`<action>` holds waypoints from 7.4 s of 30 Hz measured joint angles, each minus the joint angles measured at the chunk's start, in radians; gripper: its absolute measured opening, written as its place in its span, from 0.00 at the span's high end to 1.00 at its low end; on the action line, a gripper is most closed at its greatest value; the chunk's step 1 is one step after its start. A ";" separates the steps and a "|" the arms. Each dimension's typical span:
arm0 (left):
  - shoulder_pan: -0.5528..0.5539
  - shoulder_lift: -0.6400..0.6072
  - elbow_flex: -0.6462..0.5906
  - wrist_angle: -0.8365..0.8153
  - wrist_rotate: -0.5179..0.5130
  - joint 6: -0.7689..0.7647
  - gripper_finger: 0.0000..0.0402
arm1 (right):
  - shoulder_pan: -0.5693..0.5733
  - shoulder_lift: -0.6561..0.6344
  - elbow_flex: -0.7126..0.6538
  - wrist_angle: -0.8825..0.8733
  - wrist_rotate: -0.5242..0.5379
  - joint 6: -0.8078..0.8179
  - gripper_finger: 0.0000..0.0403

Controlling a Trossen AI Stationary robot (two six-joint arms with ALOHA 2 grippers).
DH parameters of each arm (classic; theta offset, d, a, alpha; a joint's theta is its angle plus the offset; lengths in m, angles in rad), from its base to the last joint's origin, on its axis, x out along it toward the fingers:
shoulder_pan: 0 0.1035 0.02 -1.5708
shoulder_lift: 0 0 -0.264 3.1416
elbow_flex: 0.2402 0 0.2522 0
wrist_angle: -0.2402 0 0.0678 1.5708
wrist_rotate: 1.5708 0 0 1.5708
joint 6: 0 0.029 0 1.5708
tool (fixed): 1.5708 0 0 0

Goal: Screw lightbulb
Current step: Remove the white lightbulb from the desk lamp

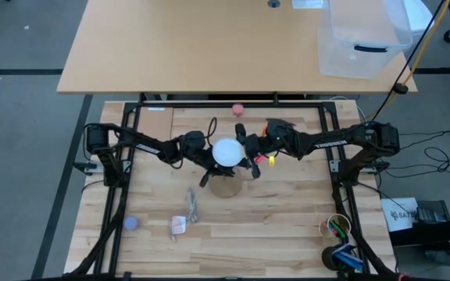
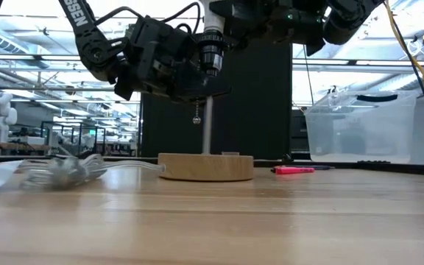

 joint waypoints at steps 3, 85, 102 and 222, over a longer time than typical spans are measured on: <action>-0.002 0.000 0.000 -0.002 0.012 0.000 0.93 | 0.001 0.002 0.002 0.016 -0.028 0.011 0.58; -0.006 0.160 0.073 0.115 0.196 -0.018 0.93 | 0.008 -0.273 0.197 -0.846 0.069 -0.219 0.26; -0.006 0.161 0.072 0.148 0.133 -0.053 0.93 | 0.228 -0.618 -0.075 -1.056 0.685 0.165 0.35; 0.001 0.164 0.073 0.203 -0.336 -0.119 0.93 | 0.260 -0.024 -0.143 0.195 1.003 -0.001 0.64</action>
